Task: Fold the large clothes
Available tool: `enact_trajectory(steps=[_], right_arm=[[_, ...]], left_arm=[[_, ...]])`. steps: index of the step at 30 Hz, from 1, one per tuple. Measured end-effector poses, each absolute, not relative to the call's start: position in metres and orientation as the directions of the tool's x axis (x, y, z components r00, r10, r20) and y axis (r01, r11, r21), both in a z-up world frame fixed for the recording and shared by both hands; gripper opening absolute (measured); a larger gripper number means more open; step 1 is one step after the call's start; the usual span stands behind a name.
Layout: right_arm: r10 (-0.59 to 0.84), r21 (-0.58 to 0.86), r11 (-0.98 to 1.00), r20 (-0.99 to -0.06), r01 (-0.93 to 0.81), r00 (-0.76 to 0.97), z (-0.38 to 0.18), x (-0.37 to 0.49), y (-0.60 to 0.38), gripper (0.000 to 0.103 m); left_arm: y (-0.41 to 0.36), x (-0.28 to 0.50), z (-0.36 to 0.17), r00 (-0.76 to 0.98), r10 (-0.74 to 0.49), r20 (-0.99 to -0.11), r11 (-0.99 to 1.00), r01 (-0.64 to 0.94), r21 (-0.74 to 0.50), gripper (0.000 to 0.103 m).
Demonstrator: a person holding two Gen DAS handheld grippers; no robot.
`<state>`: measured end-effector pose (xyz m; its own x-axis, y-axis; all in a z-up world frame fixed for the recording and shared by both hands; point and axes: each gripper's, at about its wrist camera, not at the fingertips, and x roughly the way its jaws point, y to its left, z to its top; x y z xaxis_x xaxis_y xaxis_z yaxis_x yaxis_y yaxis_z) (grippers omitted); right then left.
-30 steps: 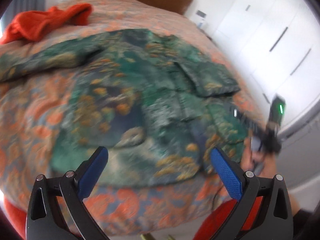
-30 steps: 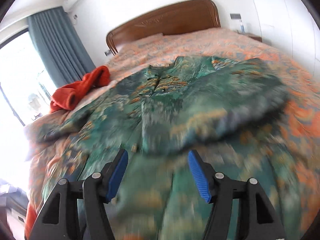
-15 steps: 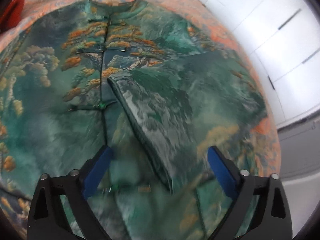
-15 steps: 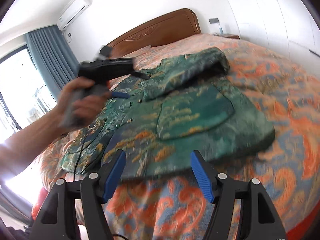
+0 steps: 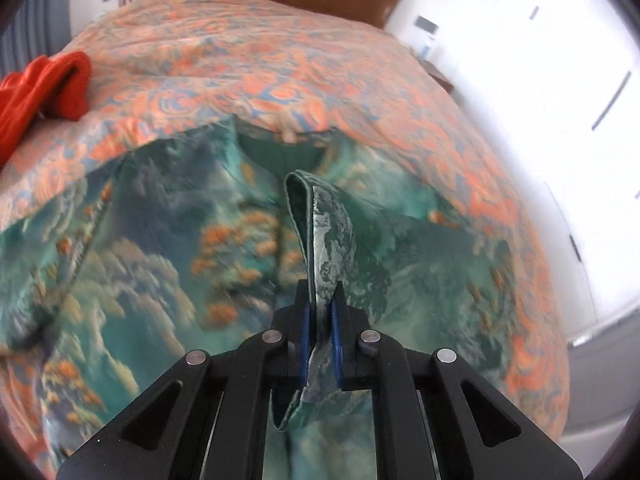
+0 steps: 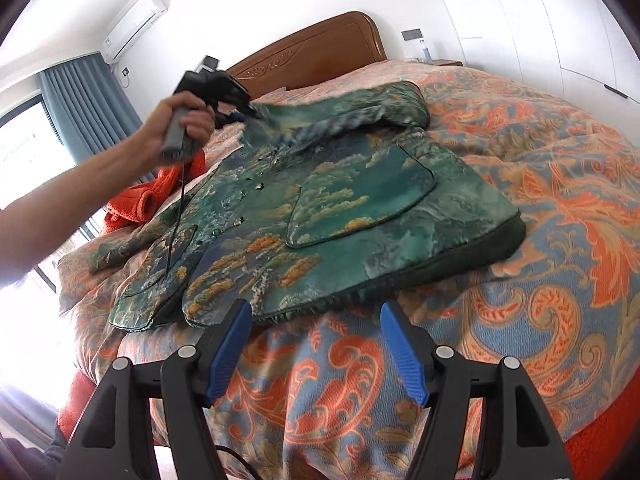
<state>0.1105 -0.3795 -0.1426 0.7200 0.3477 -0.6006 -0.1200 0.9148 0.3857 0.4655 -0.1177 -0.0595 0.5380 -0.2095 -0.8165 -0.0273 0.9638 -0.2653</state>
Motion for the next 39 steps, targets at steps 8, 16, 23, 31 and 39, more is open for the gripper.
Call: enact_trajectory(steps=[8, 16, 23, 31, 39], right_arm=[[0.359, 0.375, 0.916, -0.607, -0.143, 0.709, -0.135, 0.122, -0.378, 0.068], [0.31, 0.32, 0.938, -0.606, -0.133, 0.733, -0.078, 0.199, -0.411, 0.068], [0.224, 0.229, 0.97, -0.69, -0.086, 0.689, -0.063, 0.362, -0.425, 0.068], [0.149, 0.141, 0.988, -0.8, -0.059, 0.581, -0.137, 0.5, -0.404, 0.069], [0.07, 0.048, 0.997, -0.89, -0.061, 0.45, -0.172, 0.528, -0.388, 0.07]], left_arm=[[-0.115, 0.48, -0.139, 0.45, -0.138, -0.882, 0.974, -0.099, -0.203, 0.065], [-0.1, 0.414, -0.114, 0.523, -0.199, -0.829, 0.974, 0.01, -0.227, 0.072], [-0.085, 0.332, -0.082, 0.573, -0.26, -0.777, 0.962, 0.081, -0.262, 0.077], [-0.049, 0.254, -0.053, 0.605, -0.271, -0.748, 0.954, 0.067, -0.291, 0.08], [-0.007, 0.194, -0.029, 0.657, -0.208, -0.725, 0.96, -0.005, -0.279, 0.084]])
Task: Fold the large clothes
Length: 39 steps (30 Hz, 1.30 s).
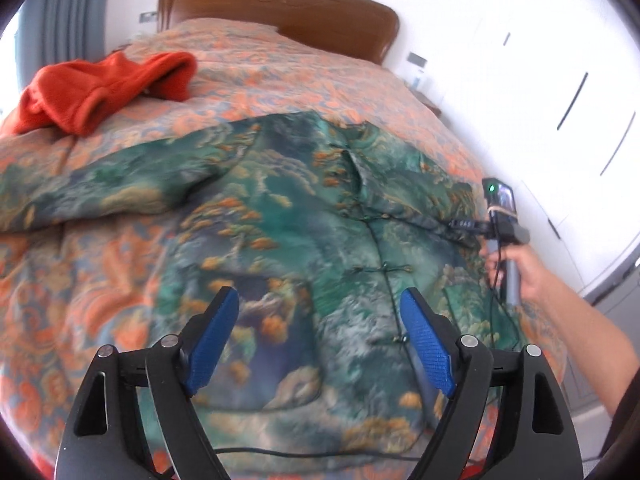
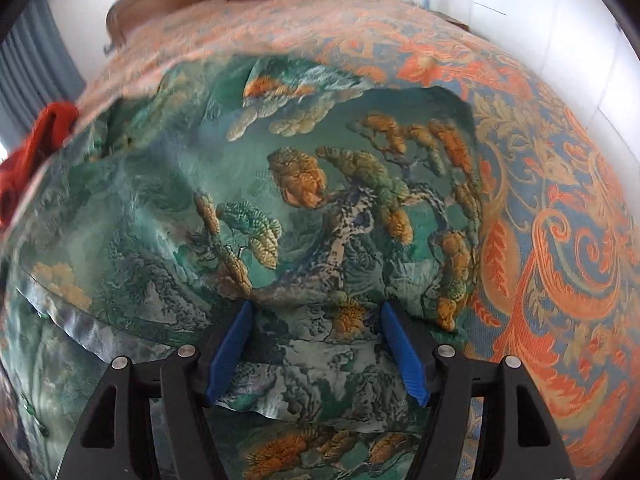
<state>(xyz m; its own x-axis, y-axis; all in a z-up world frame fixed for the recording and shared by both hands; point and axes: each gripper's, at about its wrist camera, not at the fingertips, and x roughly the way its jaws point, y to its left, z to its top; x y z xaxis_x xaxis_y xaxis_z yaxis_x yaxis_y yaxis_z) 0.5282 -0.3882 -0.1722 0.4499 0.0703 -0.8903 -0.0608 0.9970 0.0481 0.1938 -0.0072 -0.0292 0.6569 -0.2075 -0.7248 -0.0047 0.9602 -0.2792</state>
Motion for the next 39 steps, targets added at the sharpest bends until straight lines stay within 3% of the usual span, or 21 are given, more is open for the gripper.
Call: enact_trajectory(steps=[2, 7, 11, 17, 23, 28, 39], right_arm=[[0.081, 0.05, 0.995, -0.895, -0.081, 0.438, -0.159, 0.537, -0.388, 0.07], [0.093, 0.118, 0.993, -0.804, 0.005, 0.587, -0.111, 0.562, -0.413, 0.07], [0.052, 0.112, 0.991, -0.815, 0.069, 0.577, -0.124, 0.597, -0.417, 0.07], [-0.005, 0.042, 0.995, -0.89, 0.095, 0.456, -0.177, 0.622, -0.41, 0.07], [-0.04, -0.003, 0.997, -0.888, 0.082, 0.458, -0.162, 0.622, -0.397, 0.07], [-0.017, 0.048, 0.996, -0.748, 0.079, 0.664, -0.112, 0.545, -0.38, 0.07], [0.124, -0.033, 0.982, -0.637, -0.189, 0.761, -0.076, 0.309, -0.307, 0.07]], left_arm=[[0.001, 0.18, -0.023, 0.665, -0.212, -0.716, 0.957, -0.009, -0.291, 0.084], [0.01, 0.157, -0.014, 0.694, -0.146, -0.705, 0.973, -0.03, -0.23, 0.088], [0.009, 0.151, -0.023, 0.686, -0.089, -0.722, 0.985, -0.045, -0.164, 0.088], [0.012, 0.151, -0.051, 0.642, -0.148, -0.752, 0.968, -0.061, -0.242, 0.088], [0.009, 0.145, -0.062, 0.644, -0.165, -0.747, 0.96, -0.068, -0.27, 0.088], [0.013, 0.134, -0.063, 0.675, -0.052, -0.736, 0.981, -0.103, -0.164, 0.097], [0.029, 0.099, -0.086, 0.657, -0.004, -0.754, 0.989, -0.112, -0.102, 0.098]])
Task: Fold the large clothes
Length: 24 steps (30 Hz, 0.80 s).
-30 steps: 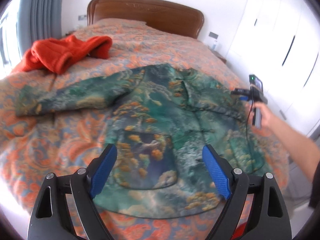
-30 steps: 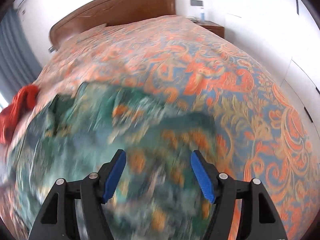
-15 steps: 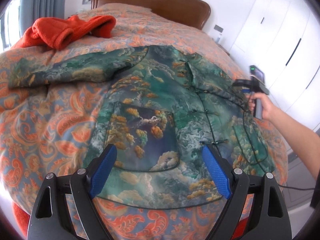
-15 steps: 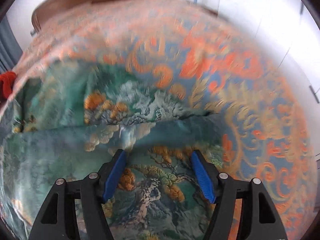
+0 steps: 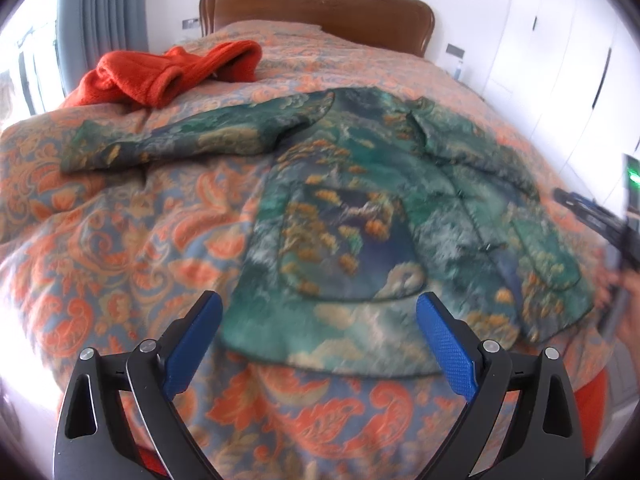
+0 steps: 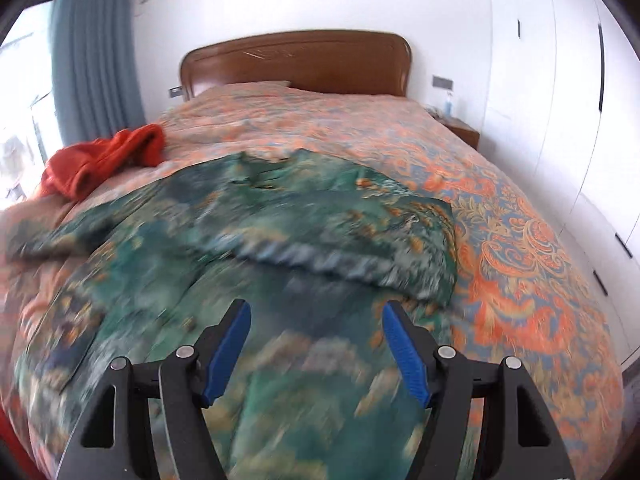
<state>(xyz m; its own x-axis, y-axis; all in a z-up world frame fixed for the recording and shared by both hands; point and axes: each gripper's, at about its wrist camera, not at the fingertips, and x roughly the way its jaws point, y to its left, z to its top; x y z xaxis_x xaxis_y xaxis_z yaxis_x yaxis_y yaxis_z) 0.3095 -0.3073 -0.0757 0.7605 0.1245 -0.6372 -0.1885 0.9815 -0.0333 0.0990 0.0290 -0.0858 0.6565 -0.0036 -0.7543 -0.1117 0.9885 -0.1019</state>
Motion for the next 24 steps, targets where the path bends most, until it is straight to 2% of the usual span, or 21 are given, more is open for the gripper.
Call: enact_trajectory(steps=[4, 9, 20, 24], right_arm=[[0.111, -0.073, 0.978, -0.606, -0.194, 0.788, -0.078, 0.233, -0.279, 0.071], [0.142, 0.046, 0.988, -0.609, -0.144, 0.78, -0.088, 0.179, -0.264, 0.071], [0.212, 0.1, 0.975, -0.664, -0.196, 0.717, -0.112, 0.14, -0.234, 0.071], [0.221, 0.114, 0.974, -0.67, -0.196, 0.709, -0.115, 0.133, -0.238, 0.071]], left_arm=[[0.033, 0.084, -0.096, 0.636, 0.003, -0.771, 0.993, -0.092, -0.071, 0.098], [0.044, 0.072, -0.097, 0.643, 0.044, -0.764, 0.994, -0.106, -0.032, 0.098], [0.089, 0.094, -0.117, 0.599, -0.03, -0.8, 0.955, -0.219, -0.199, 0.098], [0.105, 0.114, -0.121, 0.573, -0.026, -0.819, 0.94, -0.264, -0.215, 0.098]])
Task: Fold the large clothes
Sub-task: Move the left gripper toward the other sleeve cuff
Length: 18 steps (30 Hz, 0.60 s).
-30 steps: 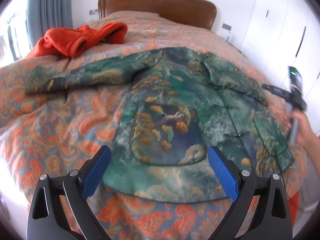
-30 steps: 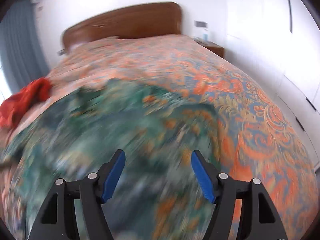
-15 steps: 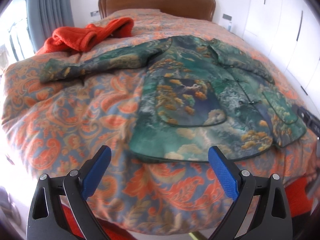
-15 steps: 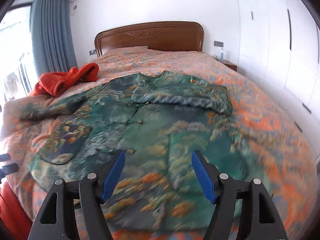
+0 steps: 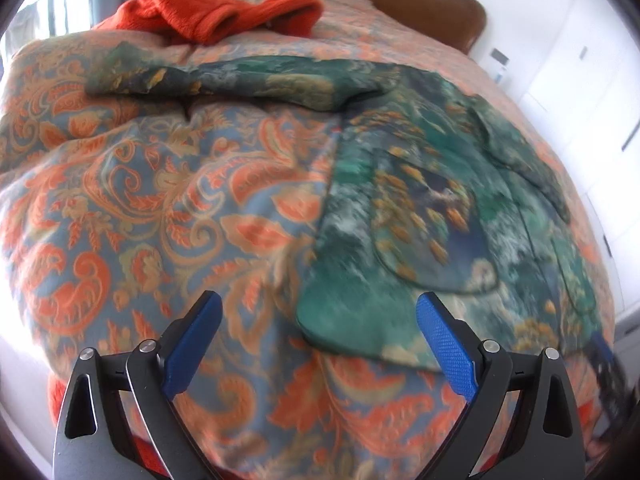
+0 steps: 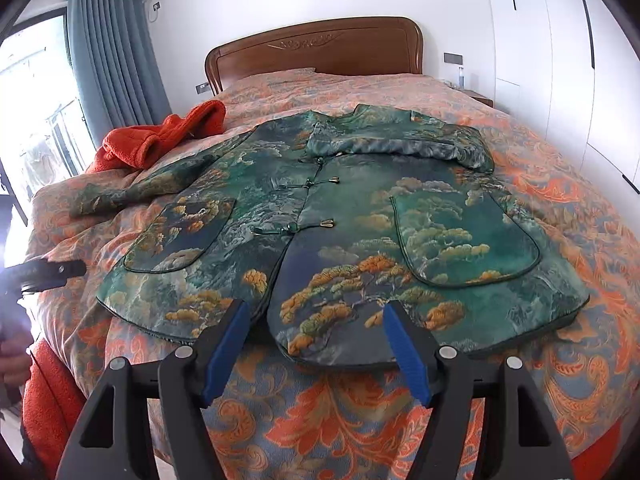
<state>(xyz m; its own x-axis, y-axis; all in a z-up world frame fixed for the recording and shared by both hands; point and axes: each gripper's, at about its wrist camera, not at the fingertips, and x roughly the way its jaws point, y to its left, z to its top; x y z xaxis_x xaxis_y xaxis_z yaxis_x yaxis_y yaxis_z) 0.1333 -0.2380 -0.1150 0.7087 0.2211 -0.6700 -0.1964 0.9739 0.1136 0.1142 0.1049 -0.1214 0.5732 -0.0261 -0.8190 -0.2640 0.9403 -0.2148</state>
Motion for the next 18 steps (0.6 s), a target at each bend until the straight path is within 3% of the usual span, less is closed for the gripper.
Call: enact_trajectory(steps=[18], right_arm=[[0.232, 0.088, 0.968, -0.681, -0.237, 0.695, -0.116, 0.122, -0.227, 0.071]], left_arm=[[0.149, 0.148, -0.116, 0.607, 0.026, -0.794, 0.898, -0.363, -0.248, 0.098]])
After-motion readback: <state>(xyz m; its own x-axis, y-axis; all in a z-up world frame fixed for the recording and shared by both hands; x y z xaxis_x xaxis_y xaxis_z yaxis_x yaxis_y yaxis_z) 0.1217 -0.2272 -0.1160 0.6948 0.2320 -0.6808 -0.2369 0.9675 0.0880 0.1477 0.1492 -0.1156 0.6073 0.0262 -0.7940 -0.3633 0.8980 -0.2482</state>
